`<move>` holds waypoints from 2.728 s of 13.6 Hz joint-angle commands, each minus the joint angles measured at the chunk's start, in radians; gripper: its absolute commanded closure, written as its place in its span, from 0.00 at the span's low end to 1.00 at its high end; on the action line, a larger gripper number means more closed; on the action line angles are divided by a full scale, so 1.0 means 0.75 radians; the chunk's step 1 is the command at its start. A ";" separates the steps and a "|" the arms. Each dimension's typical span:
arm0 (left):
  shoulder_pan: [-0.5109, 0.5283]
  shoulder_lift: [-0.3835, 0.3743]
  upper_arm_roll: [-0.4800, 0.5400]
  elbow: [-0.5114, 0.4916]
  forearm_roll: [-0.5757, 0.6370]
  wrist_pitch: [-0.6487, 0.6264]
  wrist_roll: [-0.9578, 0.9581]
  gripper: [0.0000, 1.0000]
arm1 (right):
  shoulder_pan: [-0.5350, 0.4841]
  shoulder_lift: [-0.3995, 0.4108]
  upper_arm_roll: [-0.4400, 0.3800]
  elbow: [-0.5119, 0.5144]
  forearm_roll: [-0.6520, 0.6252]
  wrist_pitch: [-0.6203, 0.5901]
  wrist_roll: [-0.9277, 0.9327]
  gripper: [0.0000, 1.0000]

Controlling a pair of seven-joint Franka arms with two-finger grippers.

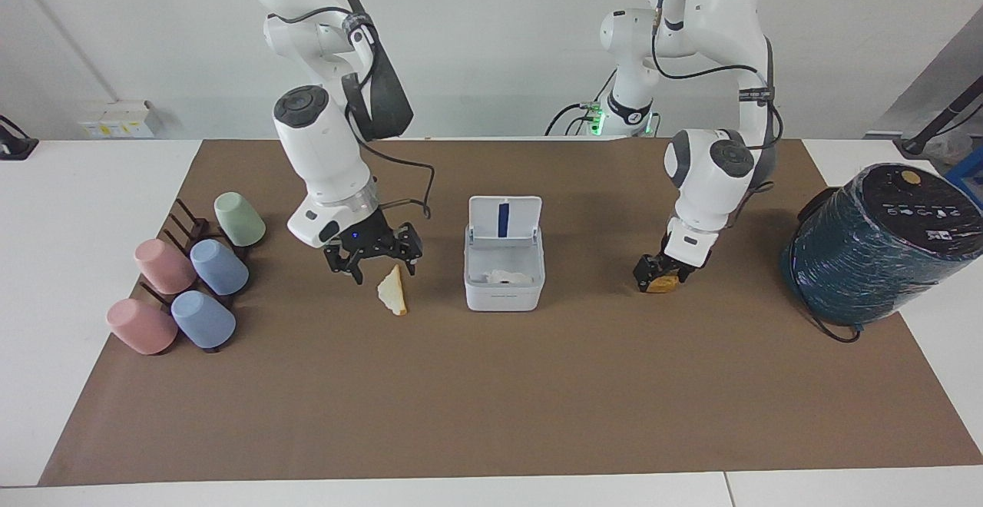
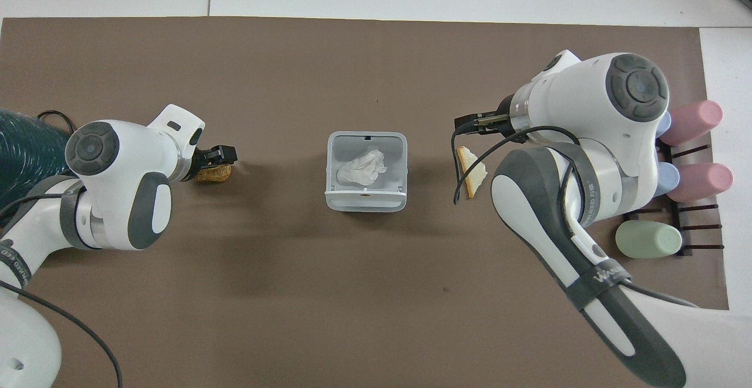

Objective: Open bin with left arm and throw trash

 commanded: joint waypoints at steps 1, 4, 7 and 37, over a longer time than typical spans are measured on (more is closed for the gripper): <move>-0.015 -0.013 0.011 -0.056 0.025 0.054 -0.038 0.00 | -0.030 0.028 0.018 -0.083 -0.018 0.081 -0.277 0.00; -0.015 -0.013 0.011 -0.066 0.025 0.071 -0.038 0.00 | -0.017 0.069 0.018 -0.171 -0.020 0.214 -0.394 0.00; -0.015 -0.011 0.011 -0.066 0.025 0.073 -0.038 0.00 | 0.015 0.120 0.018 -0.179 -0.022 0.232 -0.394 0.00; -0.557 0.028 0.005 0.548 0.021 -0.494 -0.721 0.67 | -0.161 0.004 0.012 0.097 -0.047 -0.177 -0.264 1.00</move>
